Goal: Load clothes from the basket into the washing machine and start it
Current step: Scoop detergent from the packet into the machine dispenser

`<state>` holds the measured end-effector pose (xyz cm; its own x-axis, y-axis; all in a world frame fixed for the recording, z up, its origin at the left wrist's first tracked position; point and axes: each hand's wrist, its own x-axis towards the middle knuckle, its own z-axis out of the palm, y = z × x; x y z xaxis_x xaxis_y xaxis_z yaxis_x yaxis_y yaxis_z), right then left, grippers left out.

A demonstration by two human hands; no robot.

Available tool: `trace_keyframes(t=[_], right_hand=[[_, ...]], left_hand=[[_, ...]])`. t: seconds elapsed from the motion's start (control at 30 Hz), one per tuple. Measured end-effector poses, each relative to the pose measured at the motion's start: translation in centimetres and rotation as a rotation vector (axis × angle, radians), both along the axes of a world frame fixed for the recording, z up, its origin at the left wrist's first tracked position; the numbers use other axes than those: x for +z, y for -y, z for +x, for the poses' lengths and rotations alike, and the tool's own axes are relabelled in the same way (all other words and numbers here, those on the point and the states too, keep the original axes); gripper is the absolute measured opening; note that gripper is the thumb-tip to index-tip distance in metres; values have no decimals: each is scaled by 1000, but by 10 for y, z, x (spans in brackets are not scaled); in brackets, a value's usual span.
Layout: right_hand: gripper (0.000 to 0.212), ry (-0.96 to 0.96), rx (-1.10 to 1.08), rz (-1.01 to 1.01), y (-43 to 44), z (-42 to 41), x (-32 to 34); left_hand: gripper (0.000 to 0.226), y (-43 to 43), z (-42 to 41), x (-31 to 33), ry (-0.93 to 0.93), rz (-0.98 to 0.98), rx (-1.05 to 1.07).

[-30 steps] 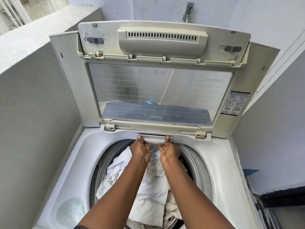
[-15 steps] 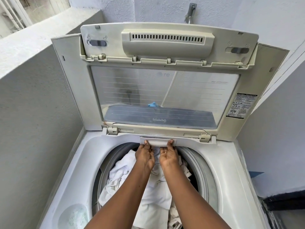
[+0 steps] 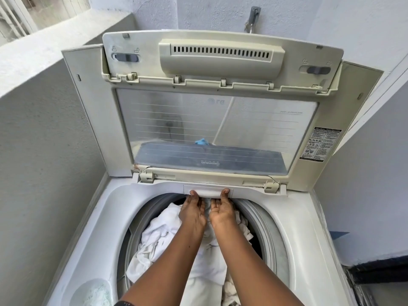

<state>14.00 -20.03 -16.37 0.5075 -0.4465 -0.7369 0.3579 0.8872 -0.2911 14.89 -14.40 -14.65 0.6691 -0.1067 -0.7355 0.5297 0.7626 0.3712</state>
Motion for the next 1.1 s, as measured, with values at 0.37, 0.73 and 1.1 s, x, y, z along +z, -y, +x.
trace_keyframes(t=[0.37,0.73,1.1], right_hand=[[23,-225,267,-356,8,-18,8],[87,-661,1450,-1483,-39,-70,3],[17,-640,251,-2508,-11,-49,128]], left_hand=[[15,-21,1,13,12,290,-64],[39,-82,-41,-5,534,1629,-819],[30,-62,8,114,1280,1721,-203]])
